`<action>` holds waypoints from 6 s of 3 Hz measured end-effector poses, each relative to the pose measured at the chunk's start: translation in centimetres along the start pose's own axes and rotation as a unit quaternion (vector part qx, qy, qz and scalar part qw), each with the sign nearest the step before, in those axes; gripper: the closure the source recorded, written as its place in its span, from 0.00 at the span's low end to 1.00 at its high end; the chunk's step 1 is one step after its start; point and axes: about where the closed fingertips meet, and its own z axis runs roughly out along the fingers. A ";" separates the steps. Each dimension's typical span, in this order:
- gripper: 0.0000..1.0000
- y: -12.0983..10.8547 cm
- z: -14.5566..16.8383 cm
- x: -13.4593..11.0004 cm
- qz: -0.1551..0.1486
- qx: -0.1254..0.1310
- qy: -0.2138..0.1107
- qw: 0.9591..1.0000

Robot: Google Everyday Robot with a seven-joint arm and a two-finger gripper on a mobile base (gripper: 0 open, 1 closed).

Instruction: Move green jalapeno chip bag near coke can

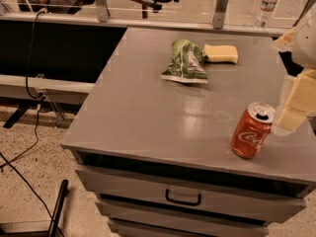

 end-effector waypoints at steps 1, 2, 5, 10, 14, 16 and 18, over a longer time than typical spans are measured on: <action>0.00 0.0 0.0 0.0 0.000 0.000 0.000 1.000; 0.00 -1.5 0.0 -0.2 -0.004 0.014 -0.018 1.000; 0.00 -15.4 1.6 -5.5 -0.018 0.054 -0.246 0.968; 0.13 -17.4 16.6 -14.0 0.102 0.038 -0.266 0.958; 1.00 -18.6 16.3 -11.0 0.049 -0.023 -0.301 0.952; 1.00 -16.3 9.0 -3.4 -0.108 0.006 -0.361 0.926; 1.00 -12.9 7.1 0.1 -0.228 0.009 -0.334 0.915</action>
Offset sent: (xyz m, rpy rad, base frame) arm 0.0391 -0.0060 0.0053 0.0703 -0.0802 0.0306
